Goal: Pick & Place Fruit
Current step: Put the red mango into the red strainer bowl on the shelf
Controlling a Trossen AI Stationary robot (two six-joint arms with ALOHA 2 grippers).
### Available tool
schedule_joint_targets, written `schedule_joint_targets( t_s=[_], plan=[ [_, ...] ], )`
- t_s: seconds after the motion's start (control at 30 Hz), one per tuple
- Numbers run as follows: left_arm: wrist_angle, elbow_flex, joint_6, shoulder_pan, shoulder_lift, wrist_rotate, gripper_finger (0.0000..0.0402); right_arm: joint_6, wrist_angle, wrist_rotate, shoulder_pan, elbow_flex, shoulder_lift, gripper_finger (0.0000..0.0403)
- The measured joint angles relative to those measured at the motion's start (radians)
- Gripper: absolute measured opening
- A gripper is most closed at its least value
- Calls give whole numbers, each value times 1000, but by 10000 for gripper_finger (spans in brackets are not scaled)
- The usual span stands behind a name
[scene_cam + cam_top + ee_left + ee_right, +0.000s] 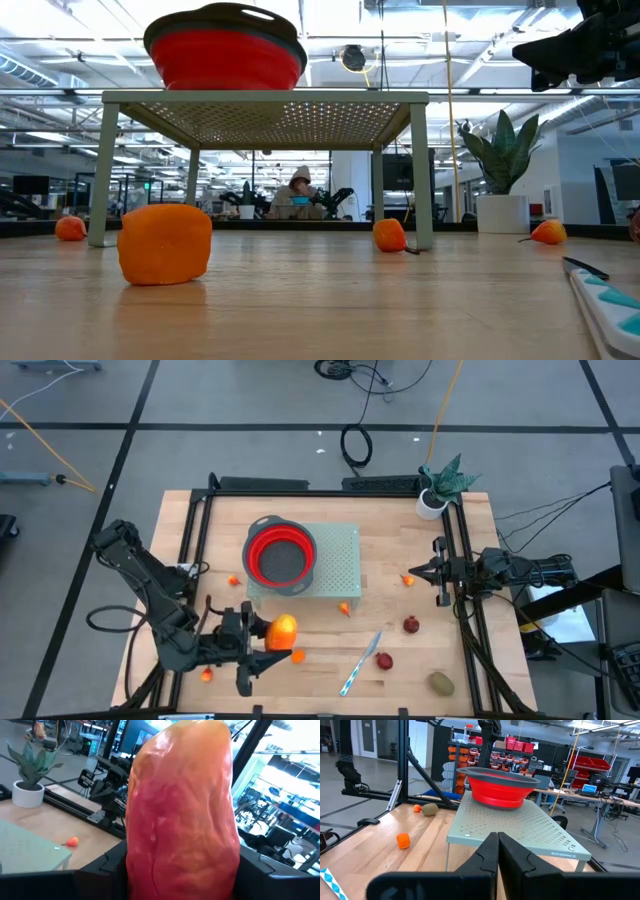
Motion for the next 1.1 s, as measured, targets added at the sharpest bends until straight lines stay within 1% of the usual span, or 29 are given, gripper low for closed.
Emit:
schedule_joint_targets(
  t_s=[0.07,0.13,0.27,0.53,0.63,0.73,0.9,1.1],
  plan=[
    [23,0,1,0,0,-5,230,0,0,0,0,0,0,0],
    [55,0,-3,2,0,-43,230,0,0,0,0,0,0,0],
    [116,0,-60,2,0,-176,230,0,0,0,0,0,0,0],
    [279,0,-146,2,0,-394,230,0,0,0,0,0,0,0],
    [305,0,-193,2,0,-471,230,0,0,0,0,0,0,0],
    [306,0,-275,2,-1,-535,230,0,0,0,0,0,0,0],
    [306,0,-411,2,-1,-586,230,0,0,0,0,0,0,0],
    [305,0,-432,7,-1,-598,230,0,0,0,0,0,0,0]
  ],
)
